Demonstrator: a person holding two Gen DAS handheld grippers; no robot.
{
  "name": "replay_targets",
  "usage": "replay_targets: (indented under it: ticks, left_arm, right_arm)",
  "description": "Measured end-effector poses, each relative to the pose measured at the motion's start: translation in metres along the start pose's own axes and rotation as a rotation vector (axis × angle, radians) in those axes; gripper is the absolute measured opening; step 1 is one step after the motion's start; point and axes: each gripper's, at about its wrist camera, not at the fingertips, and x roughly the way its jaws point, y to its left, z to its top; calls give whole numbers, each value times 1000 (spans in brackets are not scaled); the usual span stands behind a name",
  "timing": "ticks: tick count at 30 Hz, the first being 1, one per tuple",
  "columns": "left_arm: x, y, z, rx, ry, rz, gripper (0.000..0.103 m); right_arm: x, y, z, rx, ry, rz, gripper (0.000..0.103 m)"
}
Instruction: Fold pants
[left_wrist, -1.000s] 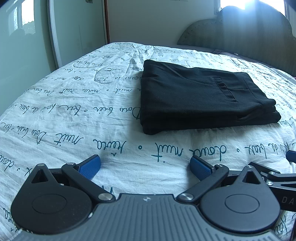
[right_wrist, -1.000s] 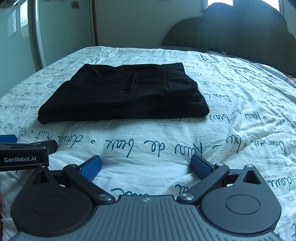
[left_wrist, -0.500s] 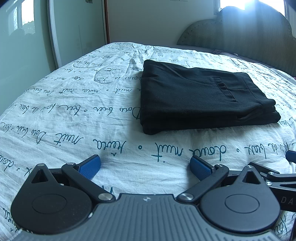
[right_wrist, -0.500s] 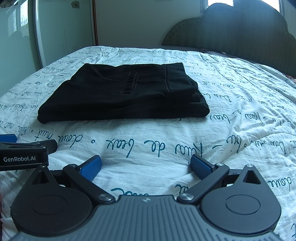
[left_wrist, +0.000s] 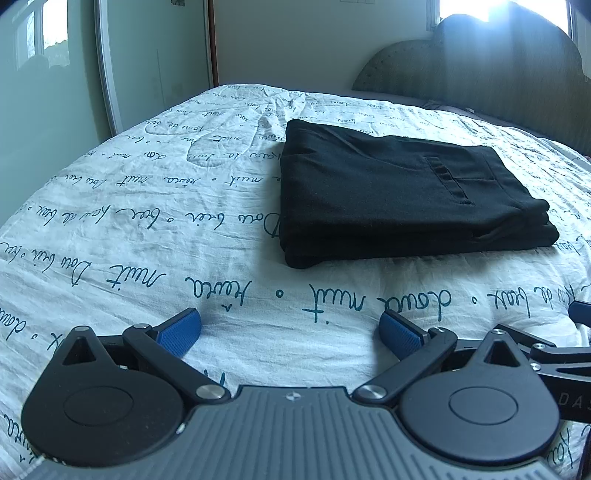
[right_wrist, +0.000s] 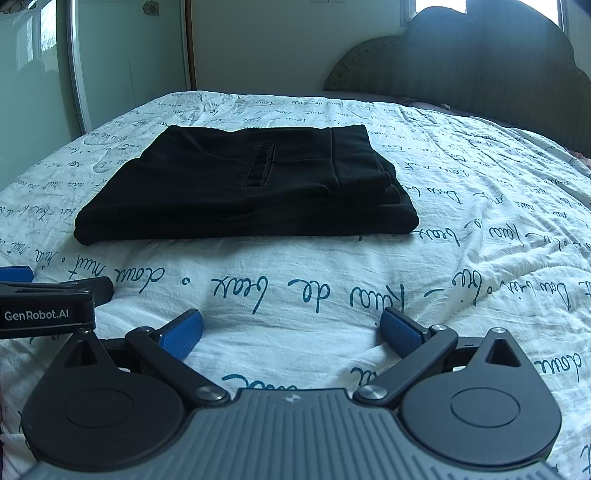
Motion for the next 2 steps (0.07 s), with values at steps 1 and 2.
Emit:
replay_targets:
  ticks: [1,2]
  left_arm:
    - [0,0,0,1,-1,-2,103]
    - [0,0,0,2,0,-3,103]
  right_arm:
    - [0,0,0,0,0,0,103]
    - [0,0,0,1,0,1,103]
